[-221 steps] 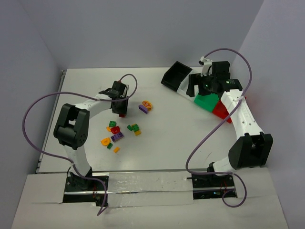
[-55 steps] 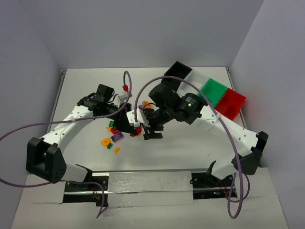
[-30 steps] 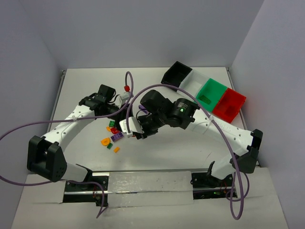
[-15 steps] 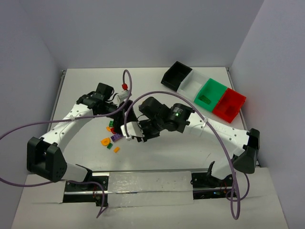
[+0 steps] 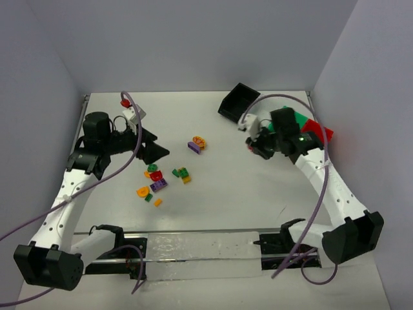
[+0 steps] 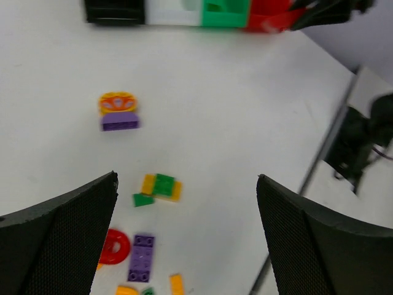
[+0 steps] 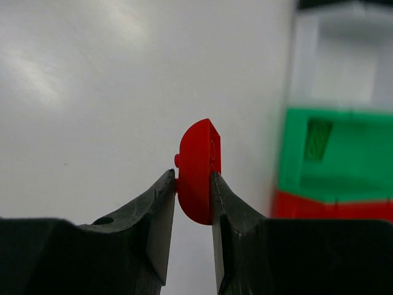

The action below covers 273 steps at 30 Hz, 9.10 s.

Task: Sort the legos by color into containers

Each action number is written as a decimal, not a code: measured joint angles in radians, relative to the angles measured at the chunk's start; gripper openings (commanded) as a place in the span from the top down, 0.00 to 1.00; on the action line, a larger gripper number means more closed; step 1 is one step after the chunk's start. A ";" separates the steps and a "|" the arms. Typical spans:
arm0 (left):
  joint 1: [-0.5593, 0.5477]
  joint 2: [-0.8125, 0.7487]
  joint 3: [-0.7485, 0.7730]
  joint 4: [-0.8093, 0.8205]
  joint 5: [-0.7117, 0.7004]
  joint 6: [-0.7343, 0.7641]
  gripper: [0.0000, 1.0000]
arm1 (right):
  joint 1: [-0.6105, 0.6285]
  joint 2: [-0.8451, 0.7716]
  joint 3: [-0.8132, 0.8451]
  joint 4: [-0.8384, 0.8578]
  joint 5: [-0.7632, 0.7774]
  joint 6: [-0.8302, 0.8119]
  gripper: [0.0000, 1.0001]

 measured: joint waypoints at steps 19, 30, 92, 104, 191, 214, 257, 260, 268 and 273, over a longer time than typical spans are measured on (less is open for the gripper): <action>-0.012 0.122 0.047 -0.029 -0.550 -0.029 0.01 | -0.712 0.552 0.260 0.162 0.182 0.171 1.00; -0.013 0.168 0.029 -0.078 -0.539 0.083 0.01 | -0.702 0.670 0.357 0.191 0.190 0.239 0.35; -0.032 0.507 -0.182 -0.026 -0.510 0.375 0.58 | -0.334 0.315 0.316 0.077 -0.026 0.434 0.01; -0.036 0.529 -0.159 -0.013 -0.493 0.360 0.79 | -0.273 0.299 0.316 0.059 -0.059 0.434 0.01; -0.188 0.140 0.005 -0.036 -0.306 0.069 0.01 | 0.278 0.732 0.397 0.424 -0.795 1.099 1.00; -0.191 0.198 0.042 -0.015 -0.468 0.065 0.01 | -0.713 0.316 0.228 0.011 -0.095 0.497 1.00; -0.398 0.522 0.026 -0.047 -0.565 0.195 0.27 | -0.579 0.342 0.331 -0.020 -0.251 0.479 0.00; -0.404 0.547 0.027 -0.048 -0.571 0.209 0.29 | -0.579 0.342 0.326 -0.020 -0.272 0.492 0.00; -0.409 0.609 0.028 -0.046 -0.585 0.225 0.37 | -0.579 0.342 0.317 -0.026 -0.305 0.510 0.00; -0.414 0.634 0.030 -0.044 -0.593 0.236 0.45 | -0.579 0.342 0.317 -0.027 -0.313 0.516 0.00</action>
